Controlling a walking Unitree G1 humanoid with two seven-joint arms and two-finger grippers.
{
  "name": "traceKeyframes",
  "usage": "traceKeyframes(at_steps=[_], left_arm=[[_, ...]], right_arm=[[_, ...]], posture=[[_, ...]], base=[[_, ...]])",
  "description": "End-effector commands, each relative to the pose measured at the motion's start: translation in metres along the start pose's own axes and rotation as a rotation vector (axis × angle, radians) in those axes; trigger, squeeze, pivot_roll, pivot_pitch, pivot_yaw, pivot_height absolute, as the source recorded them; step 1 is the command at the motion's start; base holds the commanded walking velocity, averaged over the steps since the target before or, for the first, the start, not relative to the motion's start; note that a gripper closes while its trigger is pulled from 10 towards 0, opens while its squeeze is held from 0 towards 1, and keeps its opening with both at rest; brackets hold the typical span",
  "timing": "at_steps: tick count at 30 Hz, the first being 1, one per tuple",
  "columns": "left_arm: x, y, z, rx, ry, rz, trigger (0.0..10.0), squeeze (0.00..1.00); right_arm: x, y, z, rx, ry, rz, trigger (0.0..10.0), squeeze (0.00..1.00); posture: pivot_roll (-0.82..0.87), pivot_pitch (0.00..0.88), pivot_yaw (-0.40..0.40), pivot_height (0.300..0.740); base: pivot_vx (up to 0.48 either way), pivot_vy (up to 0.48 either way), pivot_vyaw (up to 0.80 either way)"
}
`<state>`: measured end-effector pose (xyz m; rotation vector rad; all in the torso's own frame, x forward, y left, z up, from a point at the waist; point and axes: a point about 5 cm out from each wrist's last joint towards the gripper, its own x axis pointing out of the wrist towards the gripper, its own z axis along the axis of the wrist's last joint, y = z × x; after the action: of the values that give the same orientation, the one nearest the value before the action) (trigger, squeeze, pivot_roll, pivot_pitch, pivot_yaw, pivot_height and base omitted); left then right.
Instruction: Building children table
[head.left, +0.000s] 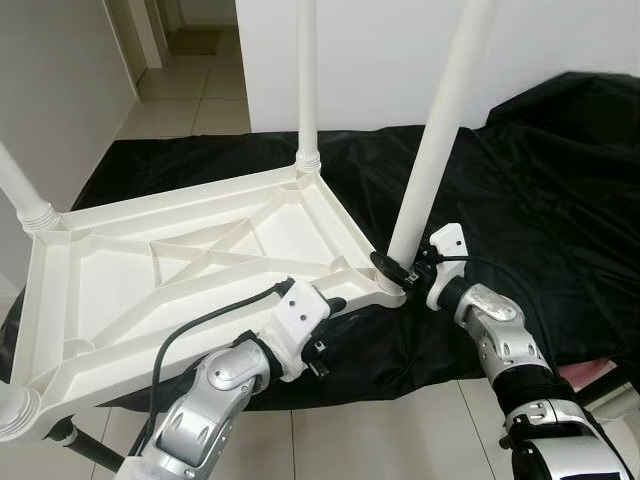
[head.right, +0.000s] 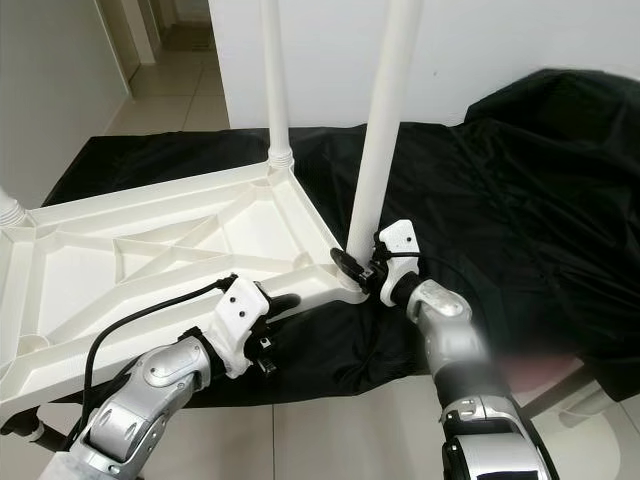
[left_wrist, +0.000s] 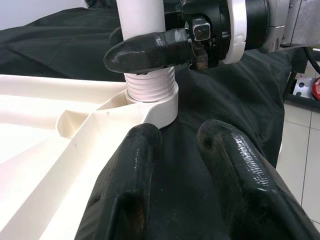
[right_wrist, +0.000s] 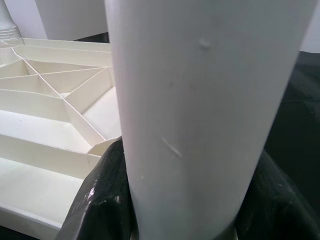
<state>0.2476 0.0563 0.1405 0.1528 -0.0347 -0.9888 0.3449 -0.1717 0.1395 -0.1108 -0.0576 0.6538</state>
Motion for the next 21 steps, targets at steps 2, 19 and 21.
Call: traceKeyframes(at_steps=[2,19,21], left_arm=[[-0.001,0.004,-0.002,0.010,0.011,0.043,10.0,0.00],[0.000,0.006,-0.002,0.006,0.010,0.051,10.0,0.00],[0.000,0.007,-0.003,0.011,0.010,0.060,10.0,0.00]], right_arm=[[-0.004,-0.002,-0.006,0.022,0.019,-0.016,8.1,0.00],[0.001,0.007,-0.015,0.103,0.033,-0.351,10.0,0.00],[0.002,0.014,-0.016,0.113,0.029,-0.413,10.0,0.00]], posture=[[0.00,0.031,0.039,0.740],[-0.01,0.033,0.038,0.740],[-0.01,0.035,0.033,0.740]], base=[[0.000,0.000,0.00],[0.000,0.000,0.00],[0.000,0.000,0.00]])
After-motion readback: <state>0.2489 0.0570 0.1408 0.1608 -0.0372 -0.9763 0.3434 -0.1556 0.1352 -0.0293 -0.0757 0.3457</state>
